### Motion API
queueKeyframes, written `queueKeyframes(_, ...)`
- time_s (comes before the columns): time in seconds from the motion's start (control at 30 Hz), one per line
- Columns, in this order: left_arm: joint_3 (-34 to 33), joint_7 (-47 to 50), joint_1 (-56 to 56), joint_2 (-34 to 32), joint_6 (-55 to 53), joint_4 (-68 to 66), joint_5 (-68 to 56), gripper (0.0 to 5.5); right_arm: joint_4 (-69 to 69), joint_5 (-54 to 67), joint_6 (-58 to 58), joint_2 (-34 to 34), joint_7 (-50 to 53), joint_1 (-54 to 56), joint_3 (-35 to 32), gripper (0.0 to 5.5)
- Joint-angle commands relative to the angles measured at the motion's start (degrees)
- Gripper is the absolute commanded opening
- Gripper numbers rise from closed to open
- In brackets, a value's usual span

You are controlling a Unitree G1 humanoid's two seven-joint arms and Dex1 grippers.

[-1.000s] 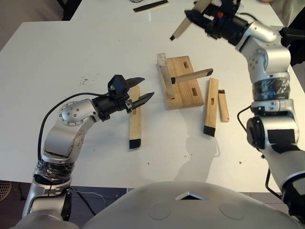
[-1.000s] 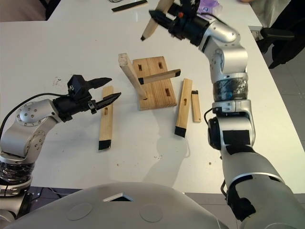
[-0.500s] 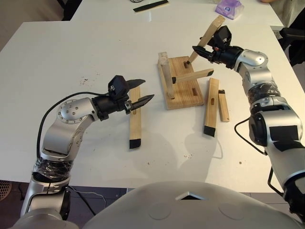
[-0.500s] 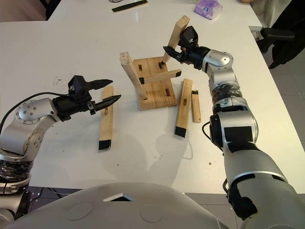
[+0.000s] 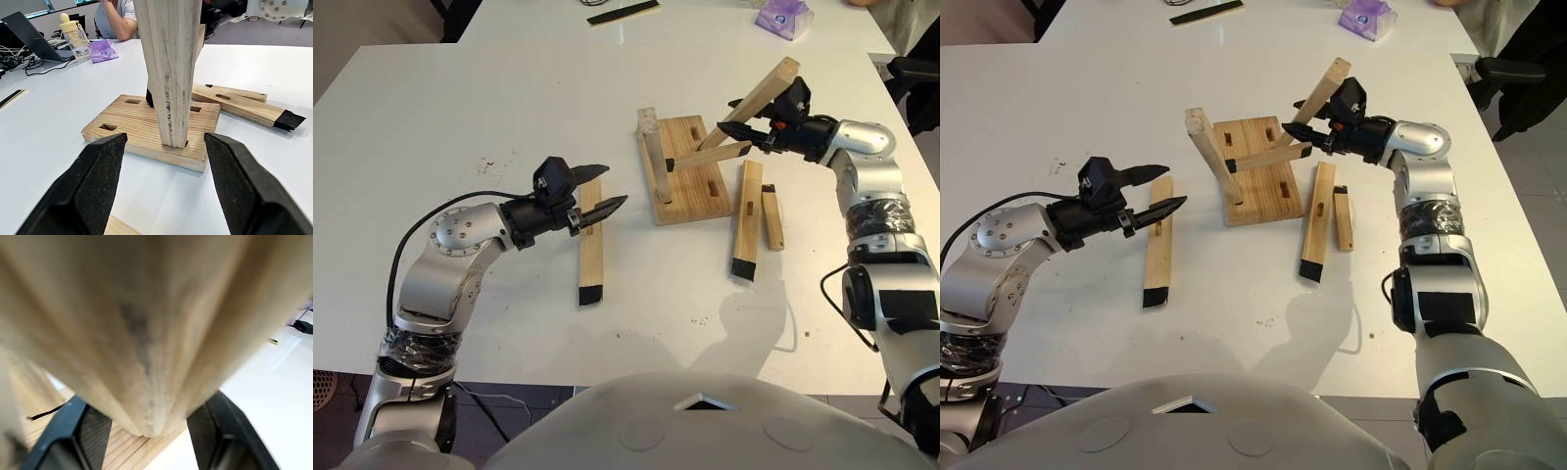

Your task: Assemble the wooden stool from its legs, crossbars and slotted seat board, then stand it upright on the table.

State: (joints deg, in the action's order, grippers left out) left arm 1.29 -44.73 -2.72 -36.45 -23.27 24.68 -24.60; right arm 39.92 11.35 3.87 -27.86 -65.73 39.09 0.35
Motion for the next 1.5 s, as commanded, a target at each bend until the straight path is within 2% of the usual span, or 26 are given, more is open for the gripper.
queueKeyframes(0.03,-0.6,0.2,0.6,-0.9,-0.5,0.6,0.7,2.93,-4.6,-0.9,-6.8,-1.8,-2.7,-6.6,2.9,2.00)
queueKeyframes(0.37,0.0,-0.9,2.0,-2.0,-0.3,1.6,0.6,2.93,-17.6,5.4,-17.9,-5.0,-4.4,-11.5,3.4,2.00)
queueKeyframes(1.0,-0.4,-2.0,3.4,-3.2,0.3,1.0,1.1,2.93,-34.5,14.0,-28.1,-11.8,-7.7,-21.6,5.2,2.00)
queueKeyframes(1.27,-0.4,-2.3,3.7,-3.6,0.2,1.2,1.0,2.93,-36.9,20.5,-31.4,-13.3,-6.2,-23.4,-0.5,2.00)
queueKeyframes(1.5,-0.3,-3.3,3.2,-4.0,0.3,0.4,1.3,2.93,-40.5,21.5,-29.9,-12.3,-5.6,-25.9,-1.6,2.00)
